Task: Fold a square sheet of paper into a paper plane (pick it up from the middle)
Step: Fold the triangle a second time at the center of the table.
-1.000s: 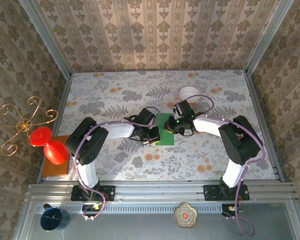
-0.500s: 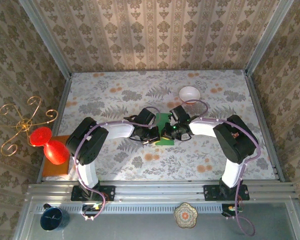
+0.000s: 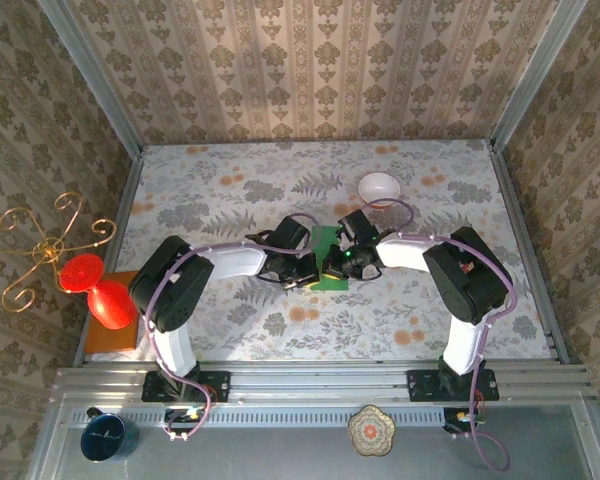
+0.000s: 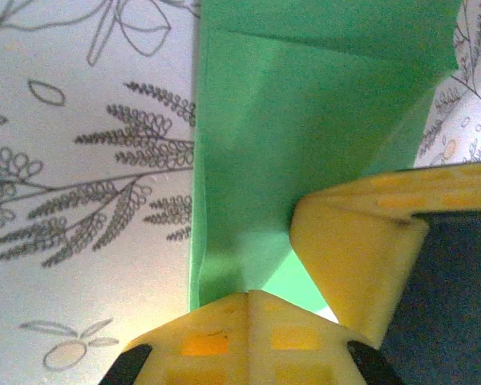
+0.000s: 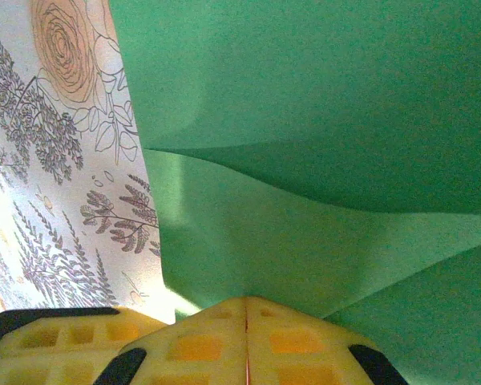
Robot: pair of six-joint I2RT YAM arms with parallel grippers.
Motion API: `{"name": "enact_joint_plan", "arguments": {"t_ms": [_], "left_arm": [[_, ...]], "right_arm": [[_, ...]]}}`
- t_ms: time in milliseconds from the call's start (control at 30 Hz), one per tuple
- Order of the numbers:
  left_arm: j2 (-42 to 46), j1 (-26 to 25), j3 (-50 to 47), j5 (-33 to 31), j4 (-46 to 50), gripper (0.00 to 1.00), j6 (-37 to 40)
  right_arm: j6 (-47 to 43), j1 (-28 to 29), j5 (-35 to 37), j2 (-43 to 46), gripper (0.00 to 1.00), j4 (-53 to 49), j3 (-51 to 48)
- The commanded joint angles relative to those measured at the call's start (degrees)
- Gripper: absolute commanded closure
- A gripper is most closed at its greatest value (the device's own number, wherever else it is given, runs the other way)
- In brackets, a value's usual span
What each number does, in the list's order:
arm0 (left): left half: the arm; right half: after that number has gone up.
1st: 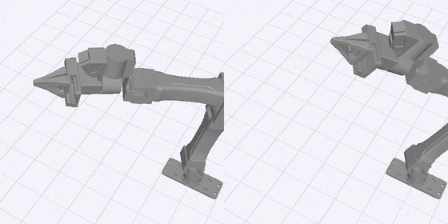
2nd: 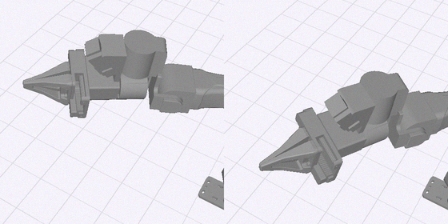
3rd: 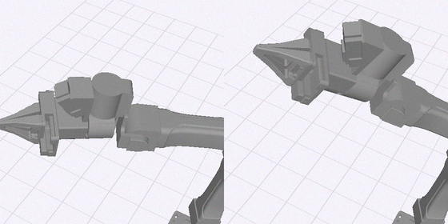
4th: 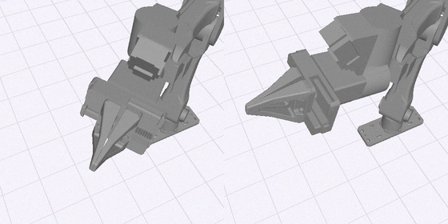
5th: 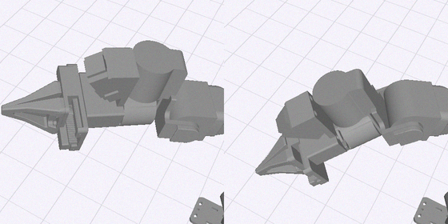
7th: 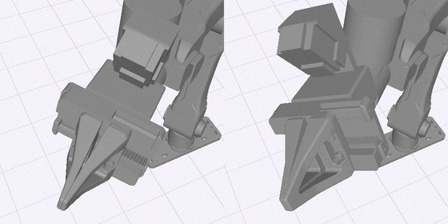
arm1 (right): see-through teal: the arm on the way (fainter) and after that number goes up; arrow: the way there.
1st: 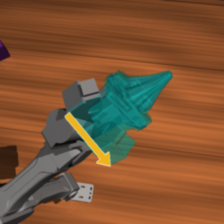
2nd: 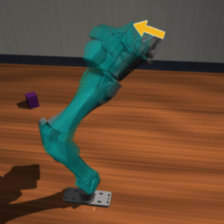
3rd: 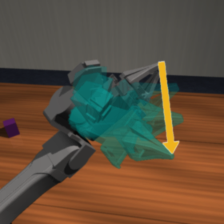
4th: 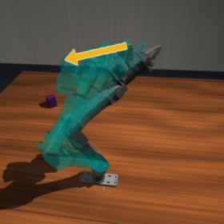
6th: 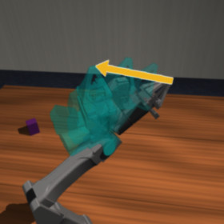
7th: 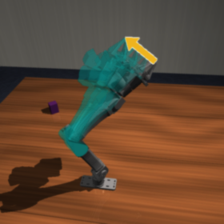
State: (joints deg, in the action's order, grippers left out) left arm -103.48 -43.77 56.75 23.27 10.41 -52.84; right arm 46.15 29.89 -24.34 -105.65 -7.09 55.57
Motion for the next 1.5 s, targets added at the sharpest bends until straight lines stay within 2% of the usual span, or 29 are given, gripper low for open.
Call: {"name": "enact_joint_plan", "arguments": {"t_ms": [0,267,667,1000,1467], "left_arm": [[2.51,0.40,-0.06,1.25,1.45,1.00,1.41],[0.00,0.00,0.29,1.88,3.31,1.00,1.69],[-0.76,0.17,-2.40,-0.42,5.80,1.00,1.25],[6.18,0.96,-0.19,-0.32,2.45,0.99,1.77],[-1.71,1.45,1.78,1.06,1.54,1.00,0.81]], "right_arm": [[-1.24,-0.27,1.75,-2.27,0.90,-2.85,0.61],[-1.28,-0.45,1.41,-2.33,0.90,-2.94,0.82],[-1.55,-0.62,1.62,-3.03,0.90,-3.43,0.68],[-0.99,-0.79,-0.54,-1.45,0.90,-1.49,-0.15],[0.06,-1.52,-2.64,-1.53,0.90,0.63,-0.64]]}}
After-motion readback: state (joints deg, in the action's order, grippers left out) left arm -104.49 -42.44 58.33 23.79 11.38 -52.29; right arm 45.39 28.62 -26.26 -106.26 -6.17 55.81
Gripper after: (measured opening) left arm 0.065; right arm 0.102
